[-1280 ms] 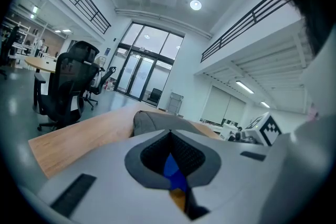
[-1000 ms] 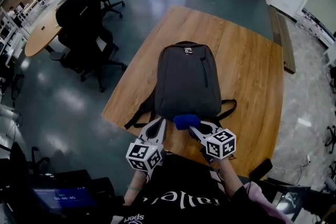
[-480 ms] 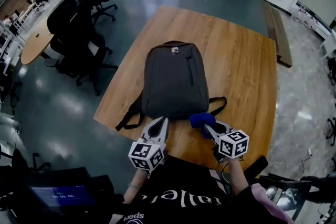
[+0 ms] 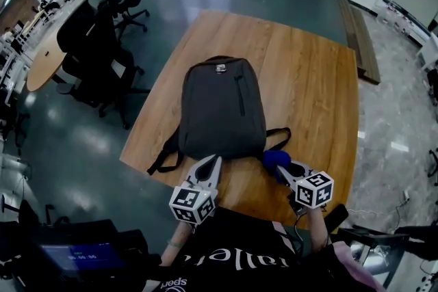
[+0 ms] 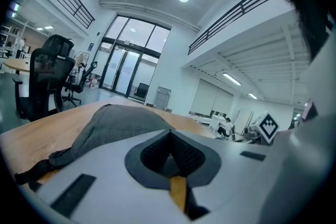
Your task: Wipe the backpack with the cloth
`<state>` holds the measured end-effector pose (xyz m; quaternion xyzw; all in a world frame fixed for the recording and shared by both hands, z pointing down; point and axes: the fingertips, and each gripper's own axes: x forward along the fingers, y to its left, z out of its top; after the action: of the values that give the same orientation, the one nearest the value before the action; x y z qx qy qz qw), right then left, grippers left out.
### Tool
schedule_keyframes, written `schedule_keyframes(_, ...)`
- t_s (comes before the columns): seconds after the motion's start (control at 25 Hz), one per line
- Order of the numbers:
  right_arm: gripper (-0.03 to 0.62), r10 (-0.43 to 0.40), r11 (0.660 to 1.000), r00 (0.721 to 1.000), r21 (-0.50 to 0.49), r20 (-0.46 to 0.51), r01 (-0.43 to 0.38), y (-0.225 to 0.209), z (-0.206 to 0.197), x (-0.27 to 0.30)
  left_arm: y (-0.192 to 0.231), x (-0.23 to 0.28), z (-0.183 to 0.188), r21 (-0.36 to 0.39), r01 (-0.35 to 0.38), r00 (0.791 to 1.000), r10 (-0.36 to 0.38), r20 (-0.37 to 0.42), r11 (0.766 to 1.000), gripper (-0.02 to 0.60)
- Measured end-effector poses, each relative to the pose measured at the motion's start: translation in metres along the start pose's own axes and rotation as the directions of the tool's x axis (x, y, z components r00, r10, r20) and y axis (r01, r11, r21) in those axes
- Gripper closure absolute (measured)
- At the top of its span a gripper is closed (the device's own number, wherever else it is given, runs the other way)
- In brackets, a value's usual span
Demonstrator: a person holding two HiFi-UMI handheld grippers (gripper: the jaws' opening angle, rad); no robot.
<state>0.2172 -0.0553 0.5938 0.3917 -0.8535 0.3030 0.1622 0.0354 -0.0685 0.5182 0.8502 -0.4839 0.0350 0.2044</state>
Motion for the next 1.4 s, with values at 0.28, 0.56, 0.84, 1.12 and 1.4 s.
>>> schedule_keyframes(0.28, 0.528, 0.033, 0.998, 0.999, -0.050, -0.039, -0.035, 0.000, 0.007, 0.018, 0.008, -0.004, 0.005, 0.011, -0.034, 0.999, 0.034, 0.005, 0.999, 0.581)
schedule_keyframes(0.56, 0.528, 0.011, 0.997, 0.999, -0.070, -0.036, -0.013, -0.026, 0.026, 0.028, 0.013, -0.009, 0.003, 0.009, -0.067, 0.998, 0.067, -0.005, 0.998, 0.581)
schedule_keyframes(0.84, 0.528, -0.013, 0.990, 0.997, -0.139, -0.082, 0.001, -0.041, 0.053, 0.062, 0.044, -0.010, 0.008, -0.005, -0.079, 0.997, 0.079, -0.018, 0.997, 0.581)
schedule_keyframes(1.12, 0.528, -0.047, 0.986, 0.993, -0.164, -0.104, 0.030, -0.058, 0.077, 0.092, 0.060, -0.003, 0.015, -0.003, -0.048, 0.998, 0.048, -0.030, 0.999, 0.581)
schedule_keyframes(1.4, 0.528, -0.073, 0.979, 0.990, -0.197, -0.121, 0.048, -0.082, 0.107, 0.123, 0.076, 0.006, 0.019, 0.024, -0.030, 0.998, 0.031, -0.050, 0.999, 0.581)
